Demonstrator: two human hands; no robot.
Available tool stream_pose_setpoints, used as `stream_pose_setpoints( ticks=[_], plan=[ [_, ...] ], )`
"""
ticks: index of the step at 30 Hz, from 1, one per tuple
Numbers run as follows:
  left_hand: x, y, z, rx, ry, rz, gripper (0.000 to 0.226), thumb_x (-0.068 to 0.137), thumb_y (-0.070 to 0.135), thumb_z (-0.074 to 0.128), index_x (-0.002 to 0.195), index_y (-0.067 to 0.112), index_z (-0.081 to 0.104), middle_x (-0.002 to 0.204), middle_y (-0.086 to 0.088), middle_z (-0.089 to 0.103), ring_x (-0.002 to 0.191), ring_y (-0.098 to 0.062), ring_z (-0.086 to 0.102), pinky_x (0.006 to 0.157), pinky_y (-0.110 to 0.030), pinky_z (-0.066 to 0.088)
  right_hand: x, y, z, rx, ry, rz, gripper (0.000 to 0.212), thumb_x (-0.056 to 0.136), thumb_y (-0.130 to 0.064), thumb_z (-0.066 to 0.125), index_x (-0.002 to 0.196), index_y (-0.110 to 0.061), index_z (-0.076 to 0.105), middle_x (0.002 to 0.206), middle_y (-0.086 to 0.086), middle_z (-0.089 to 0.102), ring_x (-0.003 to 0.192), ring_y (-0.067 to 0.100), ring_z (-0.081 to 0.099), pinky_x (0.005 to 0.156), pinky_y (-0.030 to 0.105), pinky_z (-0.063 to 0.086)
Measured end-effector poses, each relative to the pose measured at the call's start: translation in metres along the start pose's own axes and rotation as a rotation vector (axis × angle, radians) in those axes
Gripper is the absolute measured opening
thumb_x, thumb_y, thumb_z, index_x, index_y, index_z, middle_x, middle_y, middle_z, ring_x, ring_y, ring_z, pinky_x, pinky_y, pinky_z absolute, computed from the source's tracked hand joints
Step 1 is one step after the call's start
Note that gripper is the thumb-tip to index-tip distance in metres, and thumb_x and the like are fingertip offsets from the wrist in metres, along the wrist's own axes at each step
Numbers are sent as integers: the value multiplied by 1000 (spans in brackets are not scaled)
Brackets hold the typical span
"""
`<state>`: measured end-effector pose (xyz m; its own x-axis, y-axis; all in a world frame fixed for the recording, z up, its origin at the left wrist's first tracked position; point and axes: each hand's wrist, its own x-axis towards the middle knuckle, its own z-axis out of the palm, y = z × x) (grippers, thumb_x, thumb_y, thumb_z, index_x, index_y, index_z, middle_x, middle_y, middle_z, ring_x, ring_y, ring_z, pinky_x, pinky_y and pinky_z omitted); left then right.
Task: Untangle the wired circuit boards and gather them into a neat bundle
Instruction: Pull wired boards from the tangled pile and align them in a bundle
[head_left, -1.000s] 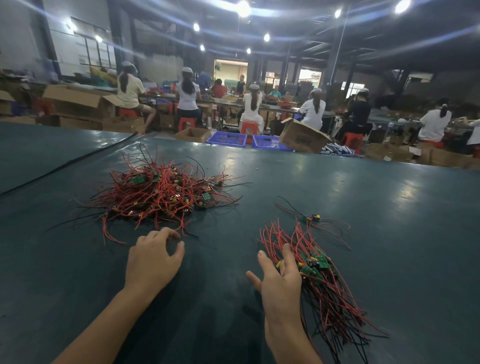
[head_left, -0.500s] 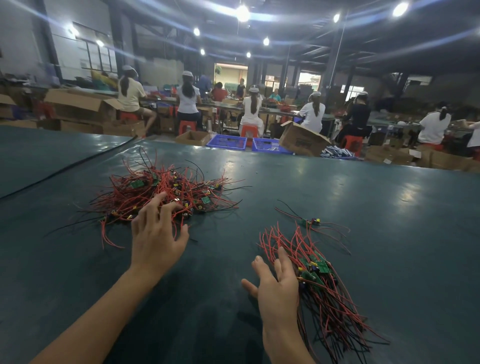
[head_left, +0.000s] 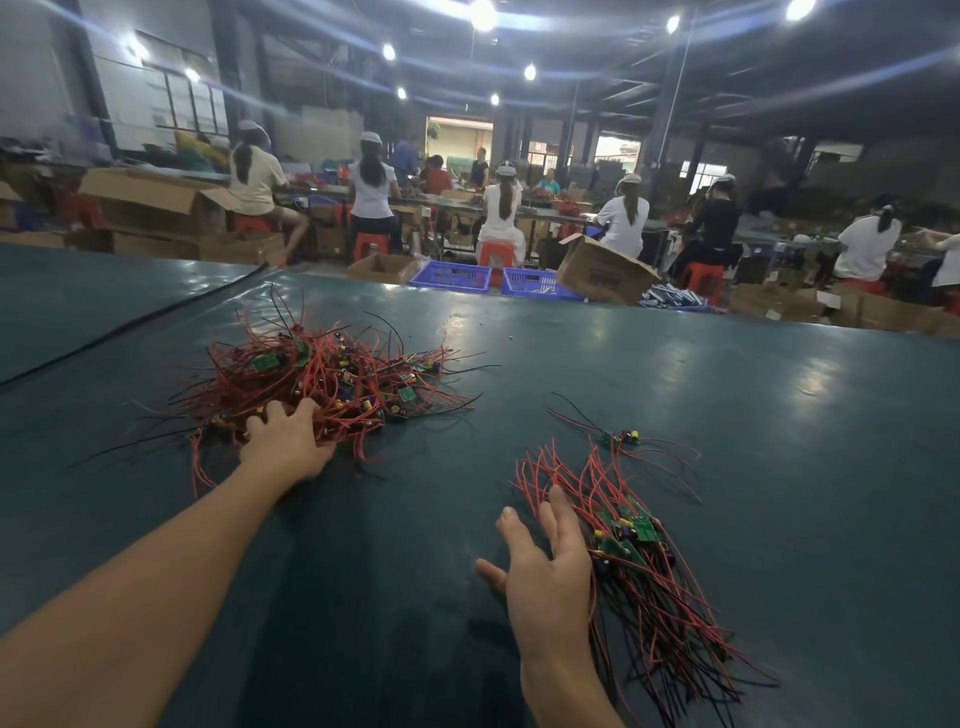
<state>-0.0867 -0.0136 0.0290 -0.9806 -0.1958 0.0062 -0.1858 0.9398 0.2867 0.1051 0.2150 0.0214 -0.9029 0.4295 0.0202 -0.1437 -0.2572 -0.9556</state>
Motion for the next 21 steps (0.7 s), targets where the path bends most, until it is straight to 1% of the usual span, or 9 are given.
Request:
stream_pose_setpoints(
  ticks=[3,5,8,12,14,16,17,19,21],
  plan=[
    [-8,-5,7,-56,7,61,49,96,33,49,139,19,31,141,-22,29,128,-46,27,103,-52,32,-1,-1,-1,2,1,-1,64,94,-16,62,151,-27,32,151,-5,36,91,-6,64,63,22,56],
    [-15,-11,14,-64,86,86,42,98,27,44,136,11,34,134,-25,38,123,-46,33,103,-50,29,-1,-2,-2,-2,1,-1,64,94,-16,62,150,-28,33,150,-6,37,90,-5,64,62,22,56],
    [-28,-22,22,-71,214,146,26,99,20,42,116,1,46,118,-25,53,112,-42,45,100,-47,30,-2,-2,-2,-20,-1,-8,63,94,-16,62,149,-28,33,149,-5,38,94,2,65,61,22,56],
    [-50,-31,19,-117,263,206,19,99,14,41,93,1,53,92,-18,59,93,-37,54,91,-44,33,-2,-3,-3,-32,-1,-6,64,95,-15,61,150,-27,32,148,-5,39,100,7,63,60,22,56],
    [-63,-36,16,-147,273,197,20,99,14,42,88,2,52,85,-15,59,84,-35,52,89,-45,37,-2,-3,-3,-39,-2,-4,63,95,-15,61,150,-27,32,148,-5,39,99,7,63,59,22,56],
    [-76,-40,14,-176,225,199,20,100,15,42,82,7,48,79,-10,57,78,-30,47,88,-44,38,-2,-2,-3,-42,-3,-3,63,94,-14,61,149,-26,33,147,-4,40,99,7,63,59,23,56],
    [-81,-41,13,-176,196,190,19,100,17,42,85,8,48,83,-10,59,82,-29,47,88,-43,38,-2,-2,-3,-42,-4,-1,63,94,-14,61,149,-26,33,147,-4,40,99,7,63,59,23,56],
    [-92,-40,10,-75,166,135,21,98,31,43,102,11,49,104,-10,60,99,-29,48,90,-41,40,-3,-2,-3,-40,-6,5,63,95,-14,61,149,-25,33,147,-4,40,100,8,63,59,23,56],
    [-100,-37,10,109,171,107,43,90,50,45,122,20,44,128,-9,49,116,-30,45,98,-43,36,-3,-3,-3,-36,-7,6,62,95,-14,61,149,-25,33,147,-4,40,101,9,63,58,22,56]
  ],
)
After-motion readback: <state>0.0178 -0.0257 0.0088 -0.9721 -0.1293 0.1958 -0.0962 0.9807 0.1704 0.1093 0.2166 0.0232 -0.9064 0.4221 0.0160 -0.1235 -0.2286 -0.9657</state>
